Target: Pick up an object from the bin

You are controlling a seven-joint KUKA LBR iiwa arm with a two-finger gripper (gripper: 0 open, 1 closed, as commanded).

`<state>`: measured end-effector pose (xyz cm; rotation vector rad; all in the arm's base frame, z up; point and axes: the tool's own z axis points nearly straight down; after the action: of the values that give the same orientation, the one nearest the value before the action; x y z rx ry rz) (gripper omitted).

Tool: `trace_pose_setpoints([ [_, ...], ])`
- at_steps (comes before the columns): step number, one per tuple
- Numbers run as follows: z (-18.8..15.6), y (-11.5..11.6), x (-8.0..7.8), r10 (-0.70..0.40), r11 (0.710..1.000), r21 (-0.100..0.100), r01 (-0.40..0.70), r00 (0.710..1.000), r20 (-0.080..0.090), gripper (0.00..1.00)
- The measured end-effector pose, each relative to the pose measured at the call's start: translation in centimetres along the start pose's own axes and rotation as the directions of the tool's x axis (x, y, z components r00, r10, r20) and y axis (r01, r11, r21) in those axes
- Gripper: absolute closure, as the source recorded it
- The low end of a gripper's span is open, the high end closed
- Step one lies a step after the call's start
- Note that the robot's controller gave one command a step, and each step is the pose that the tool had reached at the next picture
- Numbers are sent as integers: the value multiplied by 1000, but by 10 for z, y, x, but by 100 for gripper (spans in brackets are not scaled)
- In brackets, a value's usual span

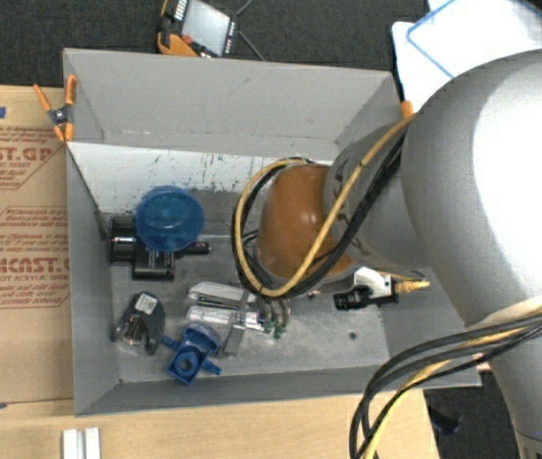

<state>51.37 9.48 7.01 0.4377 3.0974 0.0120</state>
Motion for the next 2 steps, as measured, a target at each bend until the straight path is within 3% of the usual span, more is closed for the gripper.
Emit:
trace_pose_setpoints([
  [1, -5, -13, -33, -158, 987, 4, 158, 987, -11, 100],
  [2, -5, -13, -33, -158, 987, 4, 158, 987, -10, 100],
])
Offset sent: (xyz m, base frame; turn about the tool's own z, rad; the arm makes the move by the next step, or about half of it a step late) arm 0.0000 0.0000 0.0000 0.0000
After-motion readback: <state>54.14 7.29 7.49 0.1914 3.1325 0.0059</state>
